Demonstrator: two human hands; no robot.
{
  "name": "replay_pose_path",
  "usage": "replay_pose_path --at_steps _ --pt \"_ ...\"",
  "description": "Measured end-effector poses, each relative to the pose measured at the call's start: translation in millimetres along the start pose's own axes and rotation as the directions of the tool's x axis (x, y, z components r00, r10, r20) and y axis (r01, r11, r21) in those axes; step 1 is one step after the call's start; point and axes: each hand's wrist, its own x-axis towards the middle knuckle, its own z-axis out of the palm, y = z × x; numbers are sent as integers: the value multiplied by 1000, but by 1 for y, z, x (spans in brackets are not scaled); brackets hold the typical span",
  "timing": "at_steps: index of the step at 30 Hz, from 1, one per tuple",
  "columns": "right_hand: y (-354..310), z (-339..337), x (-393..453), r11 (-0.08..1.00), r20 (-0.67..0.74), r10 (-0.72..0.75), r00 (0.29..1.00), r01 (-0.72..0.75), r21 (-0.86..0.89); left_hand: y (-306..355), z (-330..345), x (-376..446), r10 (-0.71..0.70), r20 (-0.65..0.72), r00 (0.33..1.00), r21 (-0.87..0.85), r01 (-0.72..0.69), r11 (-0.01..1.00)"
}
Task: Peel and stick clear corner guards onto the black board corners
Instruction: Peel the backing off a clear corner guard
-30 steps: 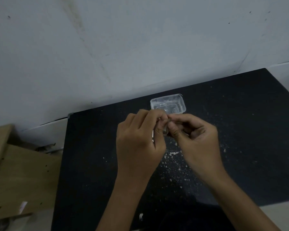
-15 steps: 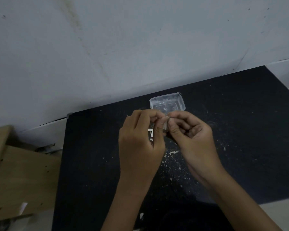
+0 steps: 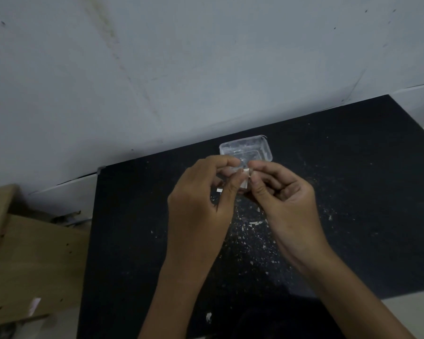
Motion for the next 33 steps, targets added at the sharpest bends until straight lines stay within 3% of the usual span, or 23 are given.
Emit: replay_pose_path --at_steps 21,33 --pt "-2 -4 2 989 -11 -108 994 106 -105 -13 -6 18 327 132 936 278 -351 894" --pt "1 -5 4 982 -13 -131 991 128 -135 -8 9 10 195 139 971 293 -229 929"
